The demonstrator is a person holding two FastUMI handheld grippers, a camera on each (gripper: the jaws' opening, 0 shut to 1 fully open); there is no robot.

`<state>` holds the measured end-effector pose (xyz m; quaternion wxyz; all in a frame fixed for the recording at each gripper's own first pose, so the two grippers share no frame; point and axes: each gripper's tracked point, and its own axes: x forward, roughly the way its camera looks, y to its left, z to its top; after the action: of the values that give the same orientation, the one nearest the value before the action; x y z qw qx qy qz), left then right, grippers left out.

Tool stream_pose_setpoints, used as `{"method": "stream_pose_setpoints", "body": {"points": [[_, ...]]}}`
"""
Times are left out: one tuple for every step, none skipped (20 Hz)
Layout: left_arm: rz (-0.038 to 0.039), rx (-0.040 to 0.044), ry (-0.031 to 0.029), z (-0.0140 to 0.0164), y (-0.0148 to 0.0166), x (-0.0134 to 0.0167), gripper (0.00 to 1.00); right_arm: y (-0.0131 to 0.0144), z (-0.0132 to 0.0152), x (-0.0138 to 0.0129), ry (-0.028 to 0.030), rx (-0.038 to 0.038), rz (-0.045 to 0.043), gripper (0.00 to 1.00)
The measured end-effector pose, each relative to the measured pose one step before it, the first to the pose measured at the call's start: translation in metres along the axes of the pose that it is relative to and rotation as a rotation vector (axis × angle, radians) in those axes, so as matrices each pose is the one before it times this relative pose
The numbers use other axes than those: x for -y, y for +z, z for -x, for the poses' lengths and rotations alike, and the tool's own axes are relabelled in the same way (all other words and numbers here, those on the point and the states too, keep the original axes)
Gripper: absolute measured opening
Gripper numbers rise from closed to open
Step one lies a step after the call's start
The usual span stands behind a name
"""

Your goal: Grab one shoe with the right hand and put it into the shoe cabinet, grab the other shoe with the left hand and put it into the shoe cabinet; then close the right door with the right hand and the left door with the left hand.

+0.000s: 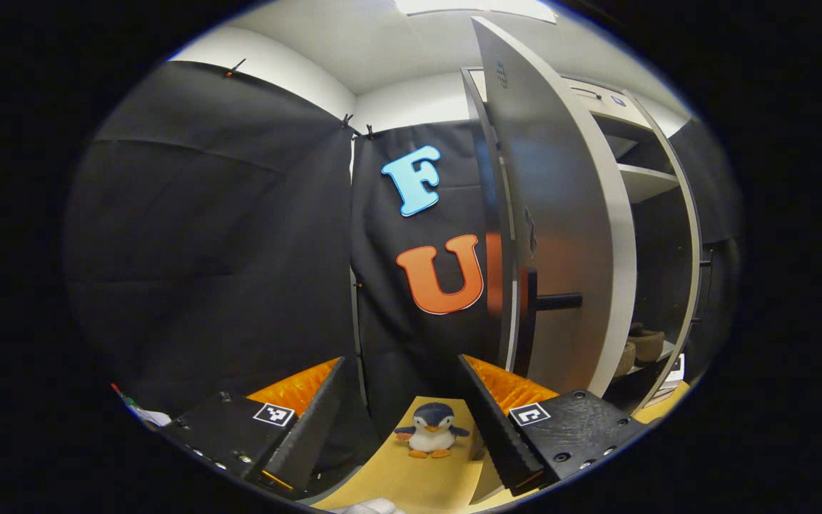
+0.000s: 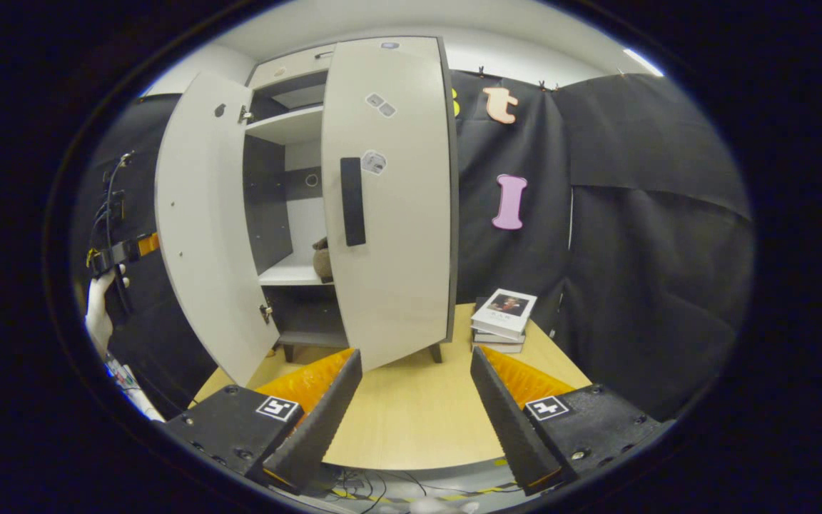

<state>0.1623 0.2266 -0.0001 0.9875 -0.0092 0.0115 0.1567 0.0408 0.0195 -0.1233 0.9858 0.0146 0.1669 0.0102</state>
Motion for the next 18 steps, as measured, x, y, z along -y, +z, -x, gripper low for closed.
{"method": "stream_pose_setpoints", "body": {"points": [[-0.00245, -0.00415, -0.0087, -0.00021, -0.00147, 0.00315, 0.94, -0.00045, -0.0018, -0.00046, 0.00306, -0.00381, -0.00178, 1.0], [-0.0092, -0.01192, -0.01337, 0.00103, -0.00184, 0.00437, 0.92, -0.0002, -0.00248, -0.00047, 0.00273, -0.00374, -0.00023, 1.0], [-0.01299, 0.00479, -0.00835, 0.00052, -0.00055, 0.00429, 1.0, 0.00023, -0.00179, -0.00102, 0.00419, -0.00235, -0.00091, 1.0], [-0.01851, 0.00264, 0.0041, 0.00021, 0.00001, -0.00007, 0.7, 0.00023, -0.00065, -0.00143, 0.00618, -0.00048, 0.00024, 1.0], [-0.00881, 0.00348, -0.00071, 0.00111, 0.00235, 0.00258, 0.68, 0.00087, -0.00098, -0.00145, 0.00504, 0.00081, 0.0016, 1.0], [-0.00466, -0.00256, 0.00375, -0.00068, -0.00064, 0.00072, 0.75, -0.00006, -0.00073, -0.00114, 0.00451, 0.00016, 0.00384, 1.0], [-0.00043, 0.00203, 0.00189, 0.00112, 0.00094, 0.00135, 0.84, 0.0007, -0.00028, -0.00046, 0.00436, 0.00087, 0.00405, 1.0], [0.0008, -0.00312, 0.00079, 0.00229, 0.00063, 0.00208, 0.73, 0.00002, -0.00026, 0.00067, 0.00177, 0.00248, 0.00169, 1.0], [0.00419, 0.00351, -0.00131, 0.00117, 0.00102, 0.0043, 0.84, 0.00023, 0.0004, 0.00026, 0.00336, 0.00037, -0.00001, 1.0], [0.00235, -0.00307, -0.00492, 0.00154, -0.00119, 0.0049, 0.73, -0.0011, -0.00014, 0.00044, 0.0031, 0.00002, -0.00234, 1.0], [-0.00203, 0.00115, -0.01009, 0.00197, 0.00089, 0.00727, 0.73, -0.00033, -0.00031, 0.00048, 0.00436, -0.00076, -0.00204, 1.0], [-0.00088, 0.00121, -0.01204, 0.00159, 0.00087, 0.0079, 0.73, -0.00009, -0.0008, 0.00154, 0.0034, -0.00088, 0.0002, 1.0], [0.0027, 0.00269, -0.01459, 0.00173, 0.00103, 0.00999, 0.73, 0.00009, -0.00057, 0.00157, 0.00121, -0.00188, 0.00104, 1.0], [0.00264, -0.0014, -0.01952, 0.0014, 0.00059, 0.00991, 0.73, 0.0004, -0.00014, 0.00149, 0.00364, -0.00074, 0.00008, 1.0], [0.00597, -0.0004, -0.01978, 0.00041, 0.0001, 0.01203, 0.73, 0.00147, -0.00034, 0.0013, 0.00394, 0.00216, -0.00063, 1.0], [0.01432, -0.00418, -0.01594, -0.00049, -0.00049, 0.00982, 0.73, 0.00223, -0.00016, 0.00171, 0.00376, 0.00503, 0.00028, 1.0], [0.01216, 0.00114, -0.01551, -0.00095, 0.00125, 0.0098, 0.73, 0.00238, -0.00065, 0.00181, -0.00058, 0.00322, 0.00338, 1.0], [0.00645, 0.00083, -0.01565, -0.00023, 0.00043, 0.01065, 0.73, 0.00109, 0.00021, 0.00208, 0.00039, 0.00287, 0.00333, 1.0]]}}
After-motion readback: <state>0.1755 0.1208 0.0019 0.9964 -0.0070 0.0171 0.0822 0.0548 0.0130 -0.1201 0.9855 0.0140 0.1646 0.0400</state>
